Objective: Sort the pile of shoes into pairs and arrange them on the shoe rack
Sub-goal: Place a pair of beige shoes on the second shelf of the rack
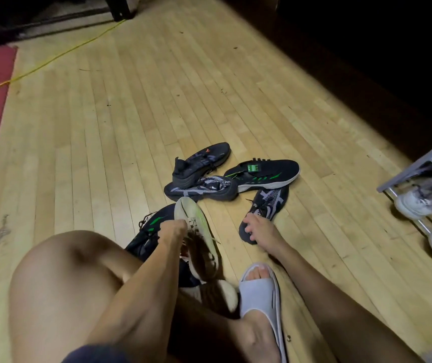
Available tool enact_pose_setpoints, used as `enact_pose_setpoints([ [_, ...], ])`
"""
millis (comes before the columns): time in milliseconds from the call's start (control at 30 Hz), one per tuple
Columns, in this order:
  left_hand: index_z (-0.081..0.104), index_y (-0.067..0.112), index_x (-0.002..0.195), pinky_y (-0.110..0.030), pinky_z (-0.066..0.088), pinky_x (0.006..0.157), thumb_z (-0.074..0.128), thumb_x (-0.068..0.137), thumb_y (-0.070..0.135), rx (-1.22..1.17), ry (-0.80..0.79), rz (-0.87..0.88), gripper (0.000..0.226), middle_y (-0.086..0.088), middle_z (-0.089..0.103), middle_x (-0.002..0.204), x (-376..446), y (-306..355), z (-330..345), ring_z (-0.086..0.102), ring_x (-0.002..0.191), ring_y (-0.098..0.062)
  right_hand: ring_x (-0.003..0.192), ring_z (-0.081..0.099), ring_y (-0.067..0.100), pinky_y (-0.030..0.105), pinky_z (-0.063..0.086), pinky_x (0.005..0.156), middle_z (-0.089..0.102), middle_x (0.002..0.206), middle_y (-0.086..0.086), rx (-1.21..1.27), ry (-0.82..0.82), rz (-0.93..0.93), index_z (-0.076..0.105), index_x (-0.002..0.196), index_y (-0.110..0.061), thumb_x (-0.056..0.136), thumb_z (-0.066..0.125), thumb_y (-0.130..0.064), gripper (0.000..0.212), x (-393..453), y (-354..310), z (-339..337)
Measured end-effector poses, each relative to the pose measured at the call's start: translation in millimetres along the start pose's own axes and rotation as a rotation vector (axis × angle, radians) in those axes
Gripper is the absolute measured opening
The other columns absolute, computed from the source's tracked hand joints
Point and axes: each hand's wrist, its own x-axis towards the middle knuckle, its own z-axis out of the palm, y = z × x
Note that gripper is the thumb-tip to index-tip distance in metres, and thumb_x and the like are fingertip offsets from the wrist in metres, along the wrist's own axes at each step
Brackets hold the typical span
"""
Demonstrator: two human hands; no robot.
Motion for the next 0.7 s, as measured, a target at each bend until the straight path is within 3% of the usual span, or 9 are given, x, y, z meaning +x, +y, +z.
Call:
enact_pose_setpoints([
  [100,0.048,-0.002,0.137,-0.034,0.045,0.079,0.047,0.098,0.012,0.021,-0.241,0.017,0.041,-0.02,0.051,0.141,-7.0,0.8,3.8,0.055,0.122,-0.034,0.079,0.056,0.018,0.04,0.046,0.081,0.066,0.09,0.001,0.031,0.004,0.018,0.065,0.094,-0.02,0.085,0.035,-0.047,0.042,-10.9,16.8,8.3],
  [200,0.048,-0.003,0.135,-0.035,0.044,0.083,0.04,0.102,0.011,0.239,-0.377,0.039,0.037,-0.022,0.053,0.138,-11.6,1.0,7.1,0.052,0.099,-0.027,0.079,0.057,0.009,0.034,0.045,0.079,0.064,0.094,-0.005,0.056,0.017,0.028,0.062,0.093,-0.031,0.097,0.036,-0.043,0.029,-21.0,36.1,14.7],
  [267,0.057,-0.002,0.114,-0.037,0.047,0.084,0.039,0.102,0.011,0.37,-0.406,0.079,0.025,-0.02,0.061,0.108,-12.5,0.1,9.9,0.053,0.086,-0.027,0.083,0.057,0.011,0.037,0.047,0.088,0.064,0.095,-0.005,0.063,0.025,0.046,0.063,0.099,-0.03,0.1,0.035,-0.044,0.031,-24.1,43.0,15.3],
  [333,0.054,0.005,0.087,-0.033,0.046,0.071,0.042,0.101,0.013,0.374,-0.385,0.085,0.02,-0.011,0.053,0.082,-12.0,-0.5,13.1,0.049,0.068,-0.021,0.085,0.056,0.014,0.039,0.046,0.092,0.064,0.095,-0.004,0.062,0.029,0.06,0.064,0.107,-0.026,0.102,0.034,-0.043,0.035,-25.2,44.6,13.5],
  [400,0.048,0.008,0.077,-0.032,0.043,0.071,0.044,0.101,0.017,0.358,-0.359,0.08,0.026,-0.009,0.048,0.078,-14.6,-1.2,14.2,0.045,0.064,-0.021,0.083,0.056,0.014,0.037,0.046,0.087,0.065,0.097,-0.002,0.077,0.043,0.063,0.065,0.111,-0.022,0.102,0.034,-0.043,0.038,-26.1,42.8,12.8],
  [567,0.055,0.002,0.102,-0.038,0.051,0.074,0.041,0.098,0.011,0.207,-0.433,0.116,0.017,-0.013,0.057,0.101,-20.4,1.4,15.6,0.057,0.07,-0.026,0.071,0.054,0.011,0.026,0.043,0.064,0.064,0.09,-0.003,0.133,0.046,0.055,0.066,0.106,-0.02,0.101,0.036,-0.043,0.038,-30.9,36.2,13.3],
  [700,0.06,0.005,0.112,-0.034,0.054,0.067,0.044,0.094,0.007,0.154,-0.507,0.227,0.024,-0.009,0.062,0.102,-38.5,15.2,15.1,0.061,0.077,-0.023,0.077,0.057,0.01,0.027,0.043,0.067,0.064,0.093,-0.007,0.111,0.026,0.025,0.064,0.107,-0.022,0.1,0.034,-0.043,0.037,-38.5,29.4,12.6],
])
